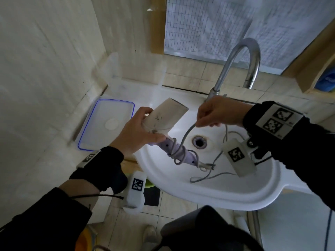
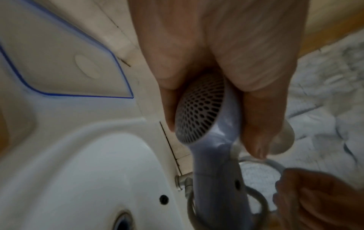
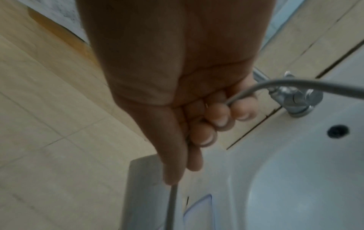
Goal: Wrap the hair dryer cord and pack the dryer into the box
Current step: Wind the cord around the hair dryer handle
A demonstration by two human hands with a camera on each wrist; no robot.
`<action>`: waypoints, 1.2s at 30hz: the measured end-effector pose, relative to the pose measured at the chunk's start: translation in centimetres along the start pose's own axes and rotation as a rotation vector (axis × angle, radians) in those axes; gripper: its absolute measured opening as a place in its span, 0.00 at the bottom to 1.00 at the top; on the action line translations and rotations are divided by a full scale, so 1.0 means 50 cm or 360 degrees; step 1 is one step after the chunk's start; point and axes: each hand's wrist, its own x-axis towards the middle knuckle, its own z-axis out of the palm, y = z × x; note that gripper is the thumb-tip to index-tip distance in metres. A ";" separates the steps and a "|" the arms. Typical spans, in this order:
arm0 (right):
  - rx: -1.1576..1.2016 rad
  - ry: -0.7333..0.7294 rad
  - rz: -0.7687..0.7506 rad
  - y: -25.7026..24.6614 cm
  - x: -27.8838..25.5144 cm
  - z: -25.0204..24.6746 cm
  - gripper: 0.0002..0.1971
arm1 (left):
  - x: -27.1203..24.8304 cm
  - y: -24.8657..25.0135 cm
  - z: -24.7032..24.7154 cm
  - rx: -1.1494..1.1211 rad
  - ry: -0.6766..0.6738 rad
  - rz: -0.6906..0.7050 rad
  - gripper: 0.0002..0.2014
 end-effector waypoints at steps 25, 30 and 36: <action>0.0700 0.0097 0.0282 0.044 0.031 0.204 0.12 | 0.028 0.003 0.091 -0.1515 0.0582 -0.0454 0.36; 0.0602 0.0036 0.0307 0.038 0.024 0.202 0.11 | 0.034 0.002 0.086 -0.1258 0.0707 -0.0377 0.35; 0.0389 -0.0055 0.0232 0.032 0.013 0.199 0.08 | 0.029 0.000 0.077 -0.0734 0.0724 -0.0169 0.35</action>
